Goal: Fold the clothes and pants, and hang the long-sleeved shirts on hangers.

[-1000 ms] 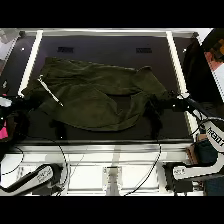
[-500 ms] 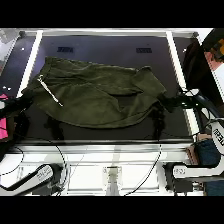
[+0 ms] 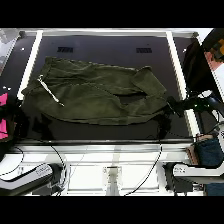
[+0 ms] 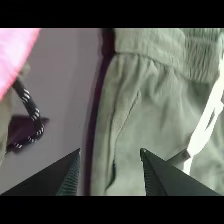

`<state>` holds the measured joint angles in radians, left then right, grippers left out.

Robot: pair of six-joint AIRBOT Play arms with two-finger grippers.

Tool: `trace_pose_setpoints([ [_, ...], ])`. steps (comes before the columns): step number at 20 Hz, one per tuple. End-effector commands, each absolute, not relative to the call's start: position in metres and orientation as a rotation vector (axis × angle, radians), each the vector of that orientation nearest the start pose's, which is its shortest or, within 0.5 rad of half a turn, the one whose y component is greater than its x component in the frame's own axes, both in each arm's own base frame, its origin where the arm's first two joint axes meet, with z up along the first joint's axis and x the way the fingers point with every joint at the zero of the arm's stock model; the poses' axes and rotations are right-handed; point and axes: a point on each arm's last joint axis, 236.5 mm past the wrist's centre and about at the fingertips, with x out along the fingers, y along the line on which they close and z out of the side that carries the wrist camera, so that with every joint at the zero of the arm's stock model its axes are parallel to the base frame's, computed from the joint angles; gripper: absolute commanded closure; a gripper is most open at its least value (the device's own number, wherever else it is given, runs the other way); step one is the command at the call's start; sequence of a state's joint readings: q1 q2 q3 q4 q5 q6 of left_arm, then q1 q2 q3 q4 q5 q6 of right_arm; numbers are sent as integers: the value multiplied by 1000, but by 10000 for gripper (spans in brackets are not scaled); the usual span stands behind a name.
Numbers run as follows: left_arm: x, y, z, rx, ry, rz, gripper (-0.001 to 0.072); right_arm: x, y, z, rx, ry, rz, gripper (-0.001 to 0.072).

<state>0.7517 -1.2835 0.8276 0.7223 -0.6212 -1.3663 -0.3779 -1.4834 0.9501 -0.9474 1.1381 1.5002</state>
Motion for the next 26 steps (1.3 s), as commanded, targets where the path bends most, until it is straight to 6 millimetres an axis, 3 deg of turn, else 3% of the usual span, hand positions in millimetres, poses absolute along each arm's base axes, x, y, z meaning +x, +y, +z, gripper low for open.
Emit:
trace_pose_setpoints([
  [1, 401, 201, -28, -1107, 594, 305, 258, 349, 4, -83, 951, 1454, 12, 697],
  [3, 408, 195, -49, -1146, 612, 268, 249, 350, 10, -79, 981, 1452, 30, 697],
  [4, 410, 194, -62, -1168, 638, 263, 161, 350, 14, -76, 998, 1458, 43, 697],
  [7, 417, 185, -83, -1206, 694, 220, 148, 348, 21, -70, 1019, 1465, 68, 697],
  [13, 441, 163, -97, -1171, 744, 179, 147, 359, 28, -62, 1078, 1426, 91, 696],
  [16, 446, 165, -96, -1156, 736, 189, 155, 361, 31, -58, 1100, 1416, 101, 696],
  [17, 446, 163, -94, -1158, 738, 178, 252, 361, 32, -58, 1102, 1419, 104, 696],
  [19, 448, 154, -86, -1190, 734, 133, 634, 362, 34, -56, 1116, 1414, 111, 696],
  [20, 450, 152, -83, -1205, 728, 121, 675, 365, 34, -55, 1122, 1405, 112, 696],
  [23, 451, 150, -73, -1201, 713, 104, 680, 383, 23, -45, 1096, 1338, 99, 697],
  [26, 447, 145, -53, -1083, 730, 79, 682, 410, -8, -29, 1069, 1224, 47, 698],
])
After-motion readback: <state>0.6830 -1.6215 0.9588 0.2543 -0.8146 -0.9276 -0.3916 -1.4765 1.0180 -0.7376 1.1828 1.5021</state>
